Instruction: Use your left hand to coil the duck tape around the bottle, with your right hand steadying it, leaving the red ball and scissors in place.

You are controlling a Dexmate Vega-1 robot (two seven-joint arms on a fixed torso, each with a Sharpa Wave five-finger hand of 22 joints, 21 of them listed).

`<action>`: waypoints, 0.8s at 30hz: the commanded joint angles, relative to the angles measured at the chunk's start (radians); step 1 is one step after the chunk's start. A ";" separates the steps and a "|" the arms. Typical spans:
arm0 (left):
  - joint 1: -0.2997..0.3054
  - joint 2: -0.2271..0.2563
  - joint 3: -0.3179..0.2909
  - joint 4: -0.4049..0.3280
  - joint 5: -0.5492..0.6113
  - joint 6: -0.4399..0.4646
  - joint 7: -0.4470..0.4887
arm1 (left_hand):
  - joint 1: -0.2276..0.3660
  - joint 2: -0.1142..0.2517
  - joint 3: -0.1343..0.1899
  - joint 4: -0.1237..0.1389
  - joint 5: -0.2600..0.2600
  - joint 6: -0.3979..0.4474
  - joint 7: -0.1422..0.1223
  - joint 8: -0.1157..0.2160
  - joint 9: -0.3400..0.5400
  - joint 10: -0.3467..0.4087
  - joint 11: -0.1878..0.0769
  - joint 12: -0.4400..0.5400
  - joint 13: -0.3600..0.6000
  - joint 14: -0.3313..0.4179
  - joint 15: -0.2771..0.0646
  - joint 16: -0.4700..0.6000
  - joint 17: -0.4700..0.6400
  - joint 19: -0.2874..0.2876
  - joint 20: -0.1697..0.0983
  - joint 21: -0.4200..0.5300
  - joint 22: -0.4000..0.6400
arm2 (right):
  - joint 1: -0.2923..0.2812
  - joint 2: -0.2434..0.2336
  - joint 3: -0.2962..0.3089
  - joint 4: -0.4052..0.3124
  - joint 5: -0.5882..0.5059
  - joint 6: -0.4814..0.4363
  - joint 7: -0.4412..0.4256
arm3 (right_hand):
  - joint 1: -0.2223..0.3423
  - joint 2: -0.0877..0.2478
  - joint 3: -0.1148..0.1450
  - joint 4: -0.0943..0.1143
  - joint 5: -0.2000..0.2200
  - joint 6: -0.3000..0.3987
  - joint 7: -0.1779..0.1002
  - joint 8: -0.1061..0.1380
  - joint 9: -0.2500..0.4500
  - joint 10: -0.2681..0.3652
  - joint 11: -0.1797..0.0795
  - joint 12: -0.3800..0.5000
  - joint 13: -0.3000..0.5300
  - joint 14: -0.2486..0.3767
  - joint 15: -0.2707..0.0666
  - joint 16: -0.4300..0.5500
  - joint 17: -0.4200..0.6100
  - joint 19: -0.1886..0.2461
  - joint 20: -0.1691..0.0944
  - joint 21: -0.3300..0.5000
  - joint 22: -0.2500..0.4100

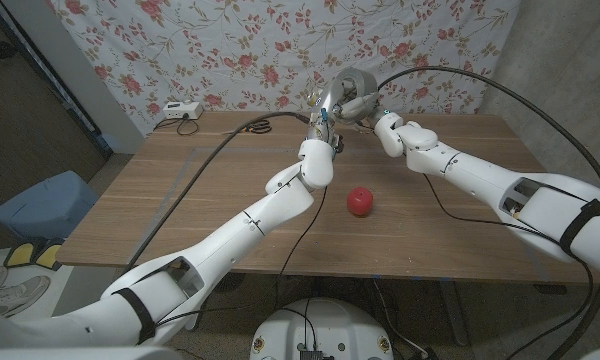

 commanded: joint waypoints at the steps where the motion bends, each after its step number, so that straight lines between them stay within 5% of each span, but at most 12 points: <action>1: 0.037 0.040 -0.006 -0.195 -0.050 0.273 -0.122 | 0.146 0.154 0.029 0.025 0.008 0.025 0.017 0.004 0.004 0.128 -0.108 0.005 0.009 0.128 -0.115 0.012 0.005 0.008 0.003 0.007 0.001 | -0.007 -0.007 0.012 -0.004 0.002 -0.011 -0.004 | 0.052 0.204 0.006 0.007 0.006 0.372 -0.204 0.007 0.003 0.285 -0.163 -0.004 0.000 0.119 -0.186 0.003 0.004 -0.005 -0.125 0.007 0.000; 7: 0.000 0.084 0.036 -0.296 -0.001 0.473 -0.170 | 0.151 0.154 0.028 0.022 0.007 0.026 0.021 0.002 0.004 0.131 -0.107 0.006 0.016 0.140 -0.116 0.016 0.005 0.015 0.010 0.013 0.001 | -0.002 -0.004 0.009 0.013 0.006 0.001 -0.012 | 0.052 0.204 0.006 0.007 0.006 0.374 -0.205 0.008 0.003 0.285 -0.164 -0.005 0.003 0.120 -0.186 0.003 0.005 -0.005 -0.123 0.010 -0.001; 13: -0.028 0.119 0.073 -0.342 0.036 0.542 -0.185 | 0.154 0.154 0.029 0.019 0.007 0.028 0.024 0.002 0.003 0.133 -0.103 0.008 0.023 0.144 -0.116 0.017 0.005 0.021 0.012 0.018 0.001 | -0.001 -0.004 0.013 0.016 0.010 0.006 -0.022 | 0.053 0.204 0.006 0.008 0.006 0.373 -0.204 0.007 0.003 0.286 -0.166 -0.007 0.004 0.118 -0.186 0.001 0.007 -0.007 -0.123 0.012 -0.001; 17: -0.028 0.149 0.085 -0.326 0.045 0.475 -0.180 | 0.153 0.154 0.029 0.021 0.006 0.027 0.025 0.001 0.003 0.132 -0.105 0.007 0.026 0.140 -0.113 0.013 0.003 0.017 0.008 0.018 0.001 | -0.006 -0.009 0.020 0.012 0.018 0.008 -0.034 | 0.054 0.204 0.006 0.008 0.006 0.373 -0.205 0.007 0.003 0.287 -0.166 -0.008 0.004 0.118 -0.186 0.000 0.007 -0.008 -0.122 0.013 -0.001; 24: -0.005 0.132 0.047 -0.237 -0.028 0.351 -0.180 | 0.151 0.154 0.029 0.023 0.006 0.026 0.024 -0.002 0.003 0.134 -0.111 -0.002 0.018 0.132 -0.112 0.004 -0.004 0.013 -0.006 0.020 0.000 | -0.007 -0.012 0.022 0.008 0.017 0.008 -0.041 | 0.055 0.205 0.006 0.008 0.007 0.372 -0.205 0.007 0.003 0.288 -0.164 -0.009 0.005 0.118 -0.187 -0.002 0.007 -0.009 -0.122 0.015 -0.001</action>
